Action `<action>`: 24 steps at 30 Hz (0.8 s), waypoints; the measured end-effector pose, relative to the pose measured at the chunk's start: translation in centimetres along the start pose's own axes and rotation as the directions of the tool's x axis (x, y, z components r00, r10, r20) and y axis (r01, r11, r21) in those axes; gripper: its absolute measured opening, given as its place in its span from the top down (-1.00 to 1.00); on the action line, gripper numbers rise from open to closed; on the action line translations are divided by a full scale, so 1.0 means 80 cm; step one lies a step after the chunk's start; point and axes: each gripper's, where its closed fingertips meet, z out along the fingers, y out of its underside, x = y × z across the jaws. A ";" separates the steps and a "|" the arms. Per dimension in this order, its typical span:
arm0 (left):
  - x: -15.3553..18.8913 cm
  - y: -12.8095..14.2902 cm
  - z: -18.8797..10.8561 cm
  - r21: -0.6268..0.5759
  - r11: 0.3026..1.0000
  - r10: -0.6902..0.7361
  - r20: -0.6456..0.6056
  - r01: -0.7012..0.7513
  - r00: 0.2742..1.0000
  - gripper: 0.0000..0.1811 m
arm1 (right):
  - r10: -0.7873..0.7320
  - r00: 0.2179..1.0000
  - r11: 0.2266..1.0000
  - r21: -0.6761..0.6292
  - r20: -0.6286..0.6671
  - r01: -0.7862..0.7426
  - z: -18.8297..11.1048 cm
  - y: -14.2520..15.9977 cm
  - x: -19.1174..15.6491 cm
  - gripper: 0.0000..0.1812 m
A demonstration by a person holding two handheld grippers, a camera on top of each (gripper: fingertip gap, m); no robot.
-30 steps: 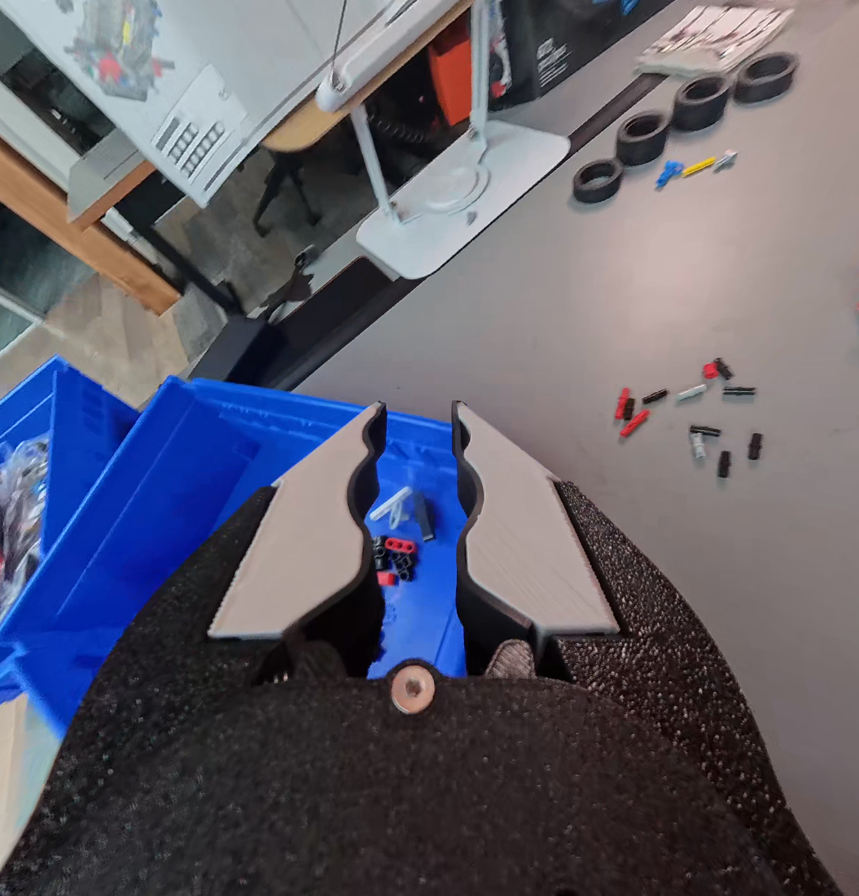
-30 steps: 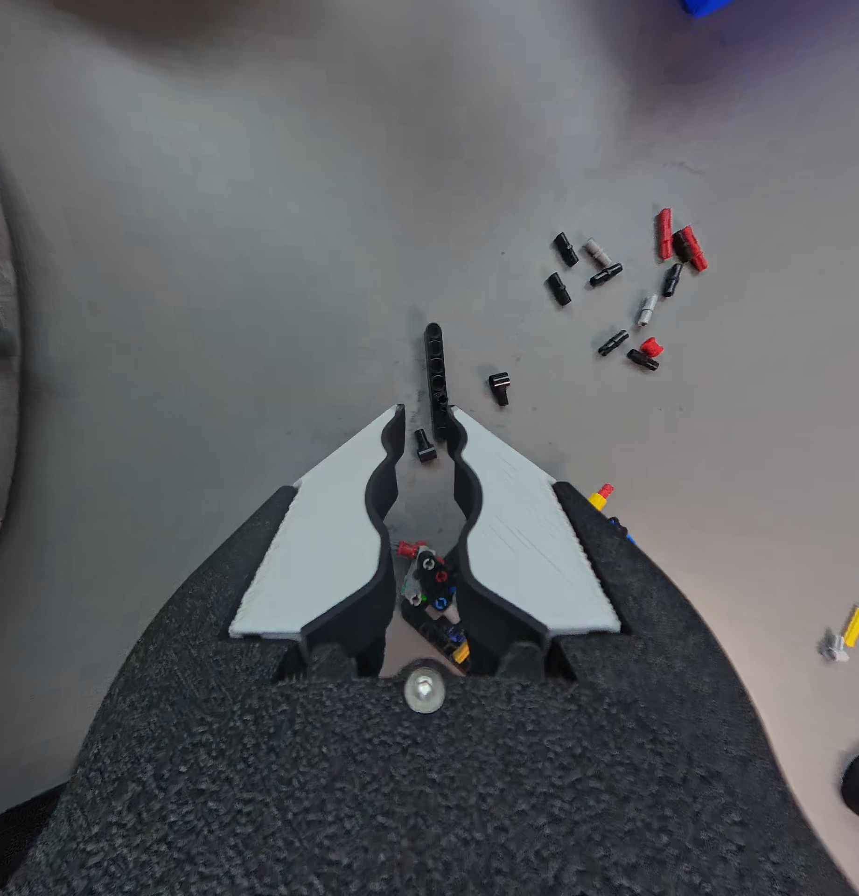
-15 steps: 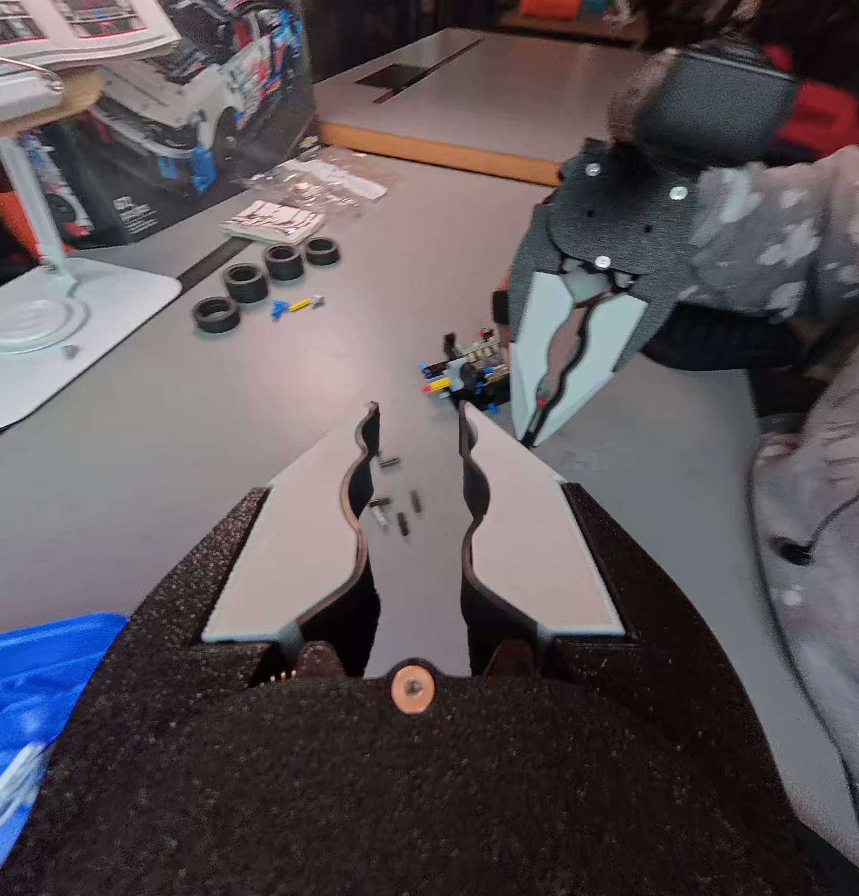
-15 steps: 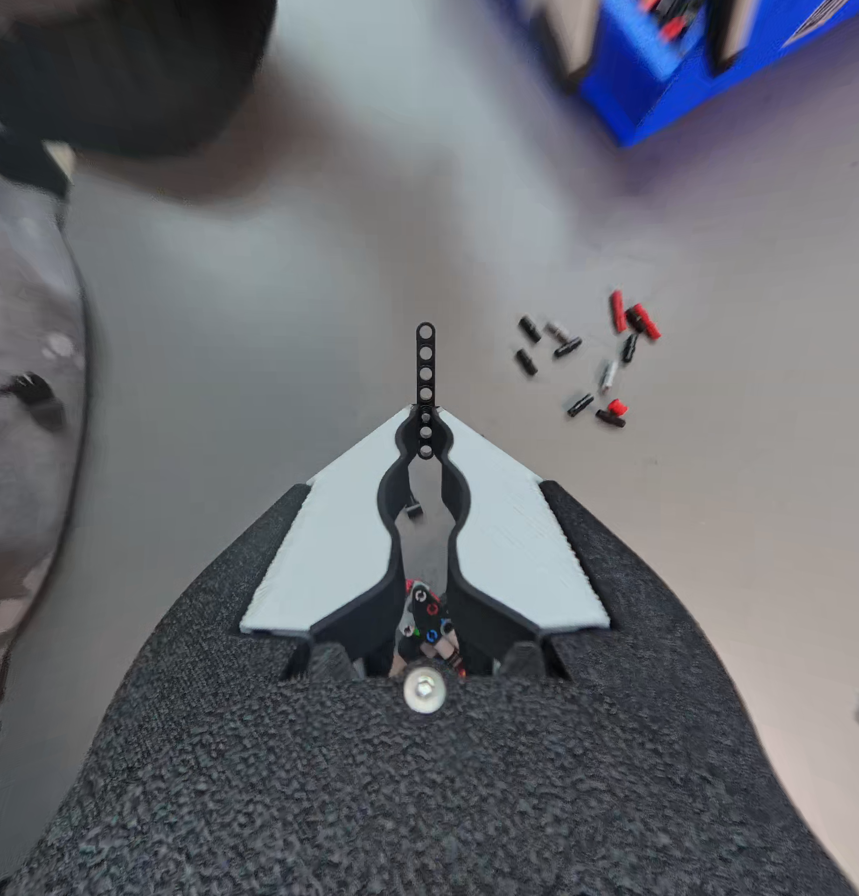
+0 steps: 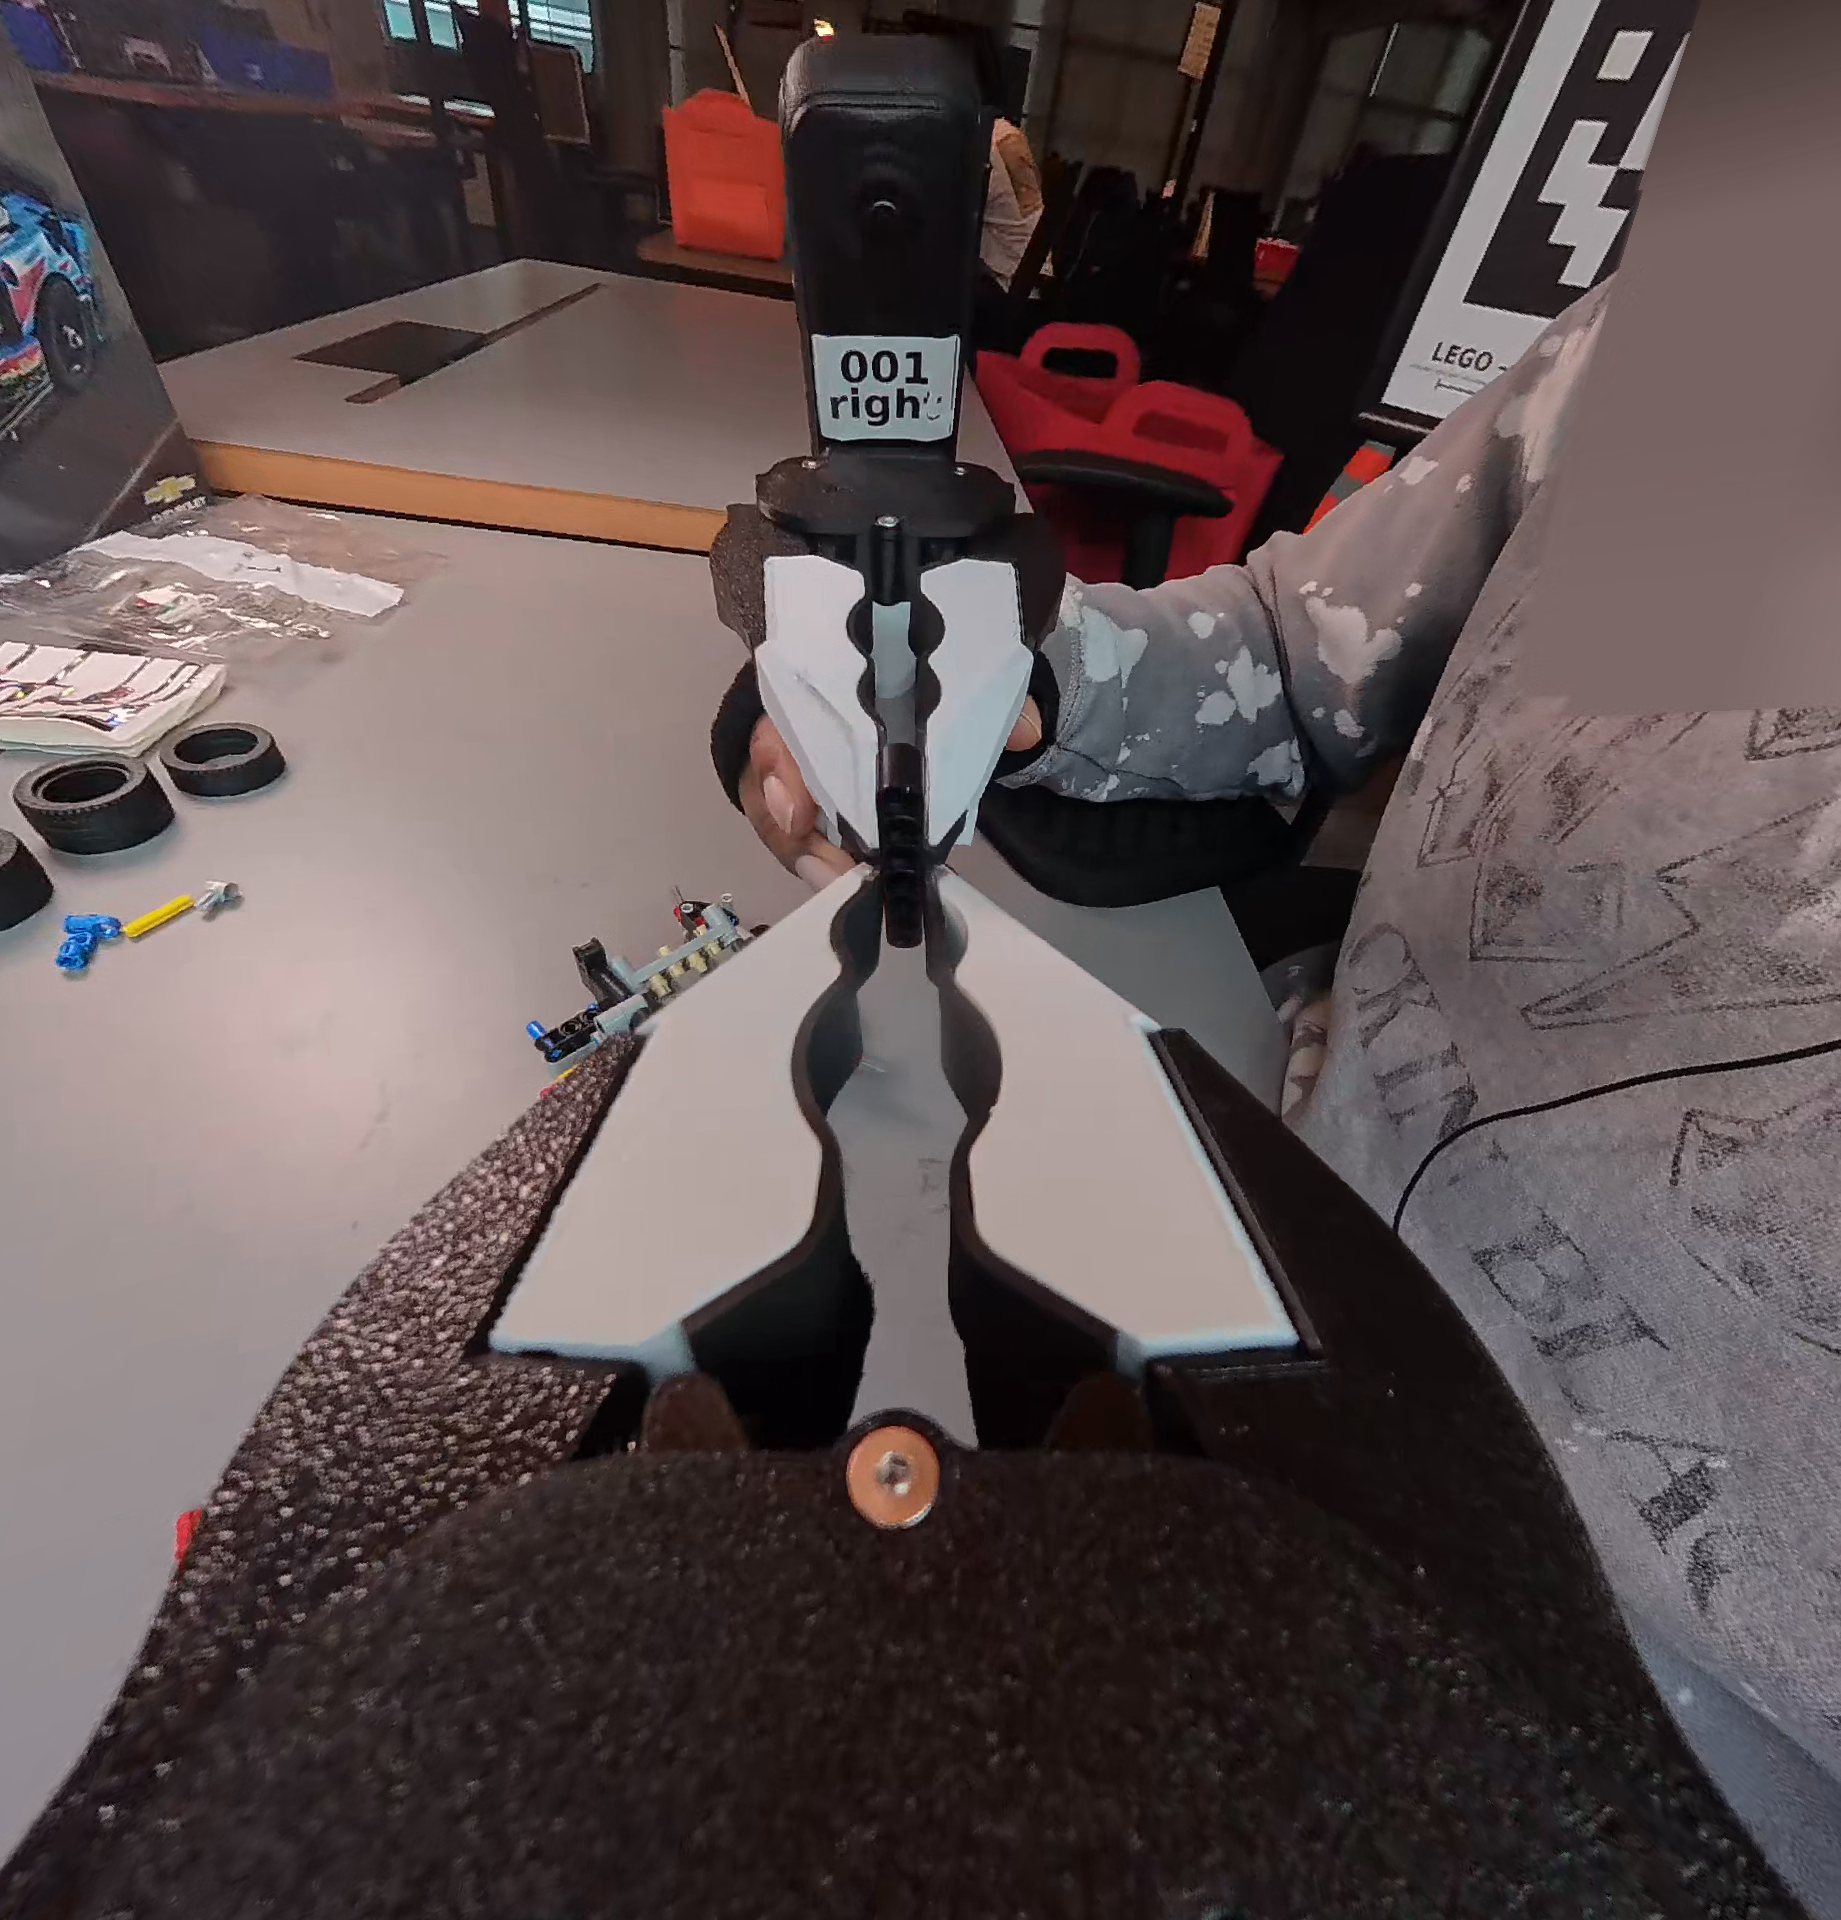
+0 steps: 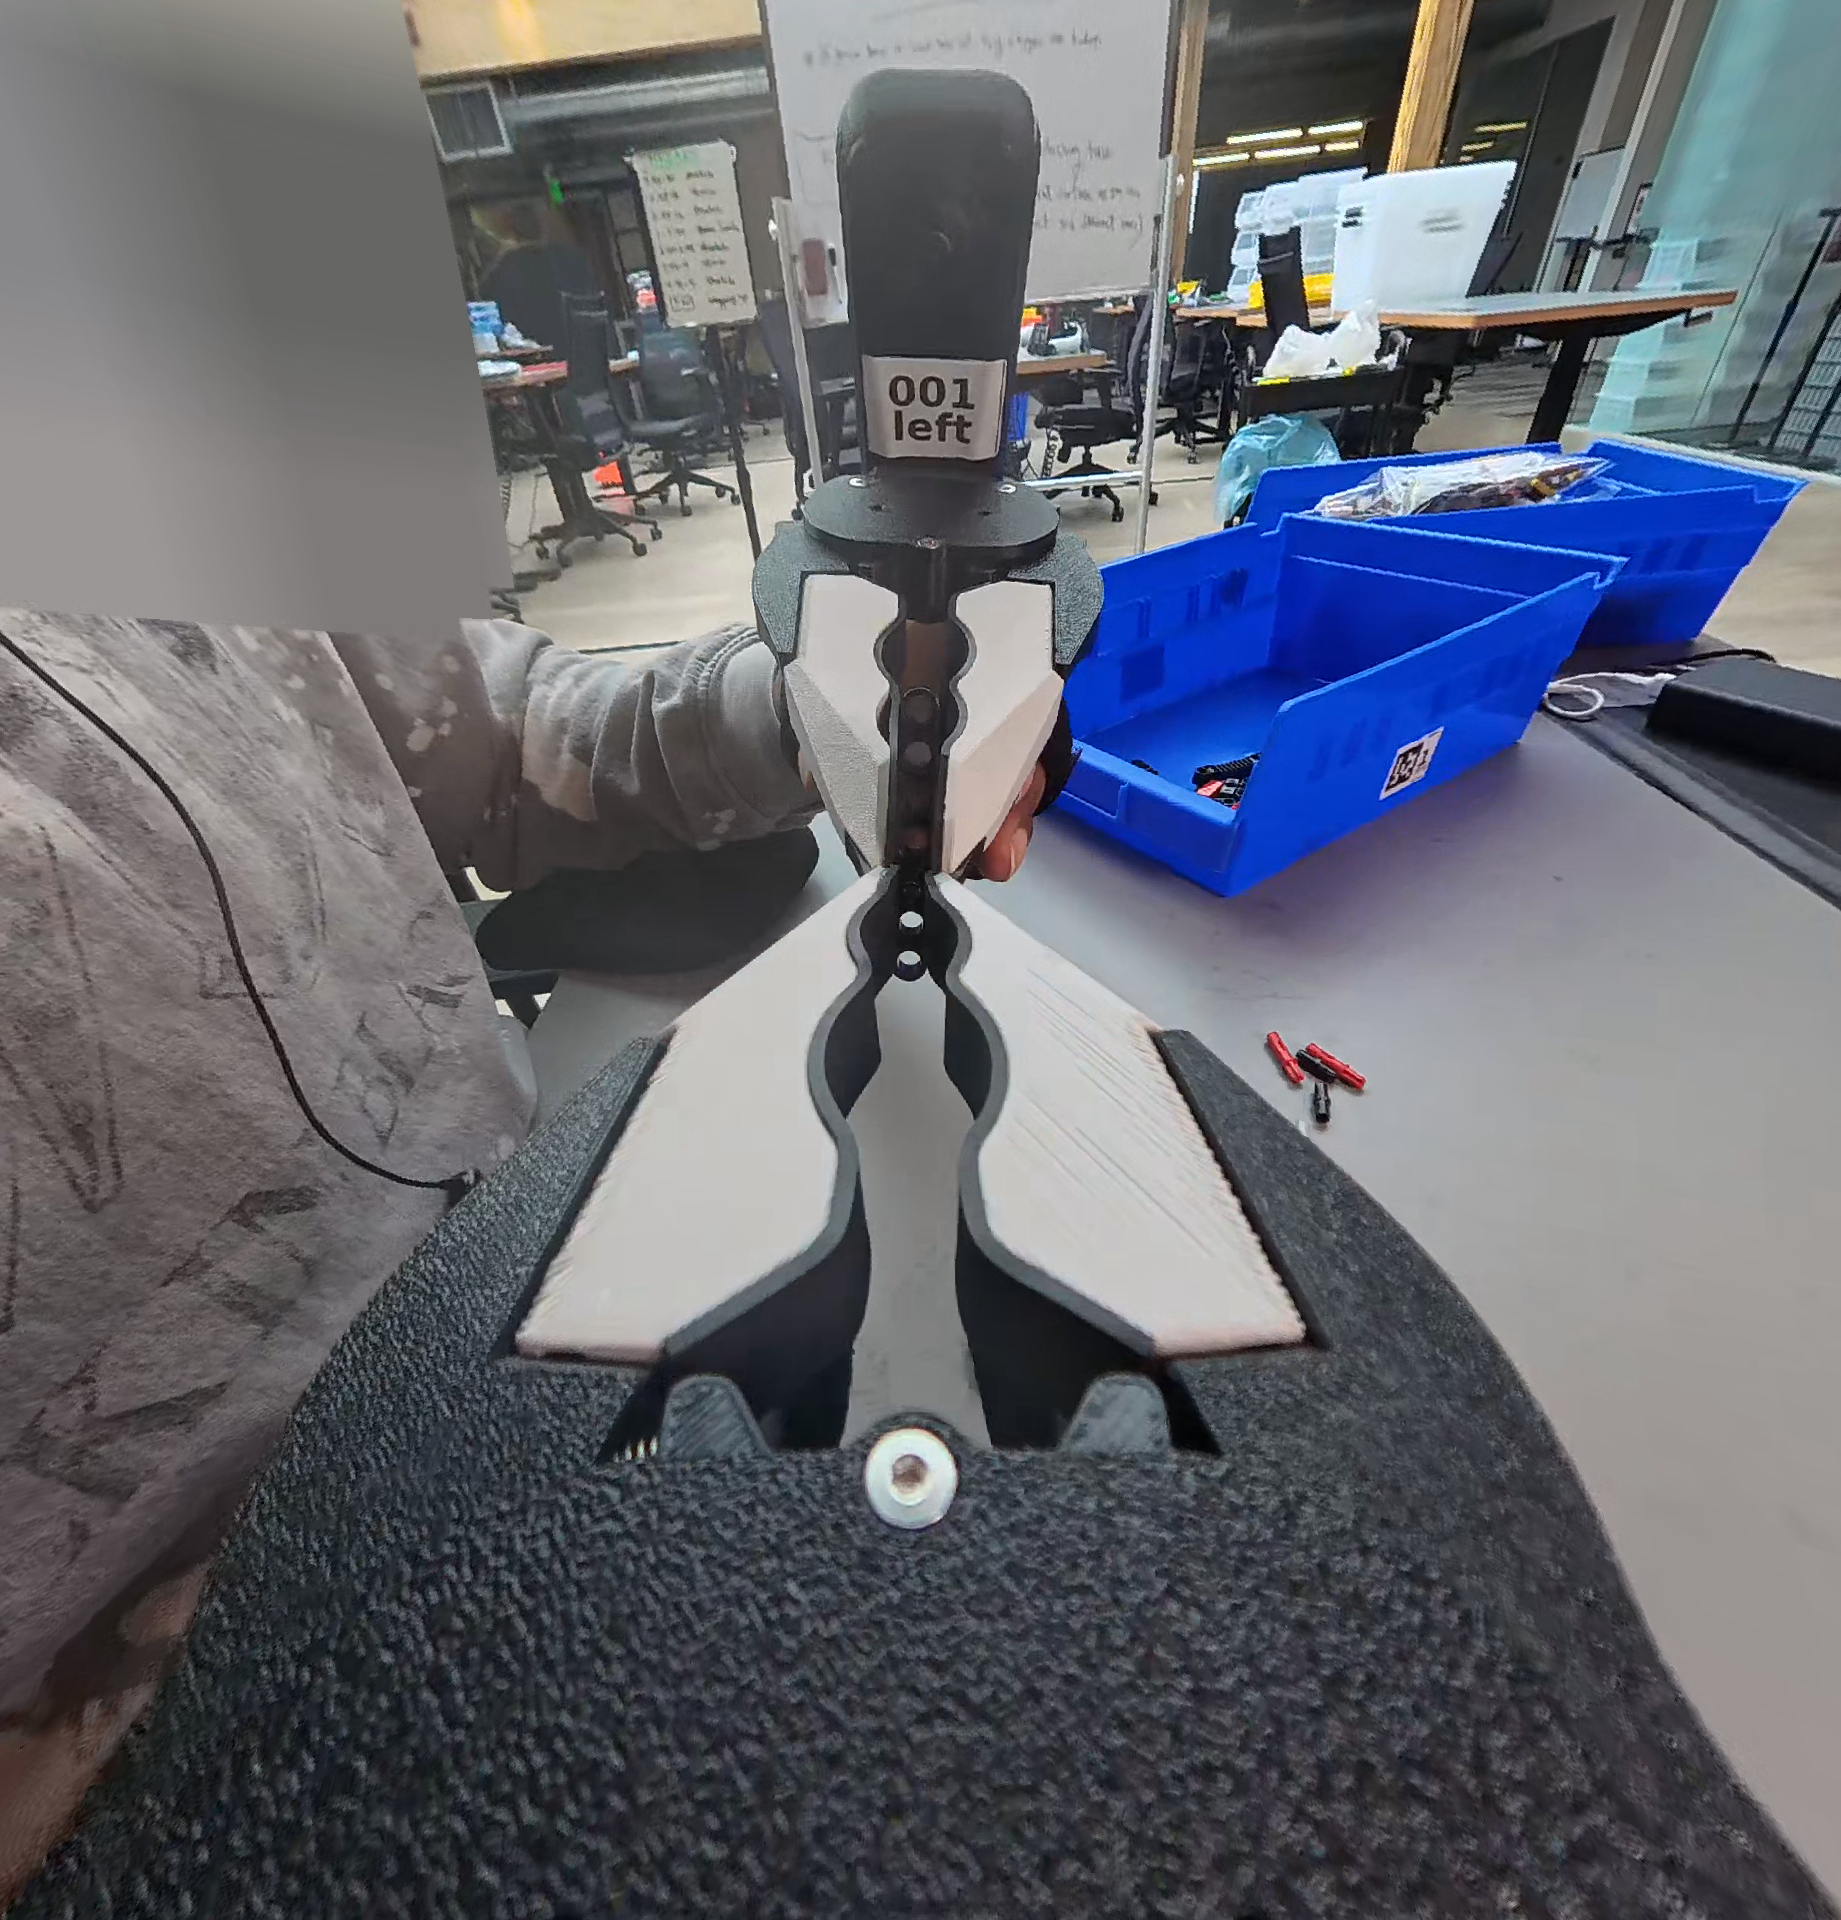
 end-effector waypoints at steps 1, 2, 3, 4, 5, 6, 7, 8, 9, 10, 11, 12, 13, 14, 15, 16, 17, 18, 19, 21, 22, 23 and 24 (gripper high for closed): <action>0.000 0.001 0.001 -0.005 1.000 0.004 0.004 -0.004 1.000 0.92 | -0.012 1.000 1.000 0.000 0.004 0.012 -0.001 0.000 -0.001 0.96; 0.002 0.000 0.001 -0.001 1.000 -0.007 -0.004 0.007 1.000 0.92 | -0.005 1.000 1.000 0.014 0.021 0.005 -0.001 -0.001 -0.003 0.96; 0.003 -0.002 0.000 0.005 1.000 -0.018 -0.014 0.018 1.000 0.92 | 0.002 0.999 1.000 0.027 0.035 -0.002 -0.002 -0.003 -0.004 0.96; 0.003 -0.002 0.000 0.007 1.000 -0.021 -0.017 0.021 1.000 0.92 | 0.000 0.999 0.999 0.034 0.037 -0.001 -0.002 -0.003 -0.003 0.96; 0.003 -0.002 0.001 0.006 1.000 -0.020 -0.018 0.020 1.000 0.92 | -0.003 0.999 0.999 0.037 0.046 0.001 -0.003 -0.003 -0.004 0.96; 0.002 -0.001 -0.001 0.007 1.000 -0.018 -0.018 0.018 1.000 0.92 | -0.004 0.999 0.999 0.048 0.051 0.002 -0.006 -0.005 -0.003 0.96; -0.005 0.001 -0.009 0.004 1.000 -0.020 0.008 0.020 1.000 0.92 | 0.010 0.999 0.992 0.122 0.035 -0.014 -0.022 -0.020 0.004 0.96; -0.019 0.005 -0.025 0.006 0.999 -0.033 0.056 0.033 0.998 0.92 | 0.030 1.000 0.982 0.189 -0.008 -0.028 -0.048 -0.038 0.019 0.97; -0.032 0.011 -0.042 0.011 0.998 -0.061 0.100 0.060 0.993 0.93 | -0.032 0.994 0.985 0.167 -0.108 0.049 -0.069 -0.042 0.034 0.96; -0.041 0.021 -0.052 -0.017 0.996 -0.081 0.134 0.084 0.988 0.94 | -0.101 0.976 0.988 0.094 -0.194 0.121 -0.079 -0.036 0.046 0.96; -0.048 0.033 -0.055 -0.065 0.994 -0.075 0.165 0.087 0.983 0.93 | -0.128 0.964 0.990 0.036 -0.233 0.140 -0.080 -0.029 0.054 0.96; -0.055 0.038 -0.054 -0.085 0.993 -0.066 0.193 0.083 0.979 0.93 | -0.131 0.958 0.991 -0.007 -0.255 0.134 -0.075 -0.020 0.061 0.96; -0.061 0.039 -0.051 -0.087 0.992 -0.069 0.210 0.089 0.975 0.93 | -0.140 0.952 0.990 -0.061 -0.271 0.128 -0.067 -0.007 0.069 0.96; -0.066 0.040 -0.049 -0.091 0.991 -0.075 0.224 0.097 0.972 0.92 | -0.158 0.951 0.982 -0.146 -0.267 0.122 -0.055 0.013 0.074 0.96; -0.073 0.040 -0.049 -0.090 0.991 -0.074 0.249 0.099 0.966 0.92 | -0.194 0.944 0.960 -0.251 -0.267 0.127 -0.044 0.035 0.082 0.95; -0.081 0.040 -0.050 -0.082 0.992 -0.072 0.277 0.098 0.958 0.92 | -0.245 0.930 0.930 -0.339 -0.275 0.145 -0.036 0.051 0.094 0.95; -0.087 0.040 -0.052 -0.065 0.992 -0.082 0.295 0.106 0.952 0.92 | -0.285 0.922 0.897 -0.412 -0.261 0.160 -0.027 0.064 0.102 0.95; -0.090 0.039 -0.053 -0.039 0.992 -0.102 0.304 0.120 0.947 0.93 | -0.326 0.914 0.859 -0.478 -0.241 0.180 -0.018 0.075 0.111 0.95; -0.092 0.038 -0.053 -0.012 0.991 -0.122 0.308 0.132 0.944 0.93 | -0.375 0.901 0.818 -0.535 -0.217 0.212 -0.009 0.083 0.121 0.95; -0.097 0.037 -0.056 0.025 0.991 -0.134 0.329 0.133 0.935 0.92 | -0.418 0.901 0.751 -0.603 -0.120 0.269 0.015 0.098 0.131 0.95; -0.100 0.037 -0.058 0.034 0.991 -0.136 0.341 0.132 0.930 0.92 | -0.408 0.911 0.725 -0.630 -0.068 0.278 0.027 0.108 0.135 0.95; -0.103 0.037 -0.060 0.044 0.990 -0.138 0.354 0.130 0.925 0.92 | -0.393 0.919 0.703 -0.651 -0.019 0.287 0.038 0.118 0.139 0.95; -0.106 0.036 -0.063 0.054 0.990 -0.139 0.364 0.129 0.921 0.92 | -0.375 0.927 0.679 -0.673 0.027 0.294 0.048 0.128 0.141 0.95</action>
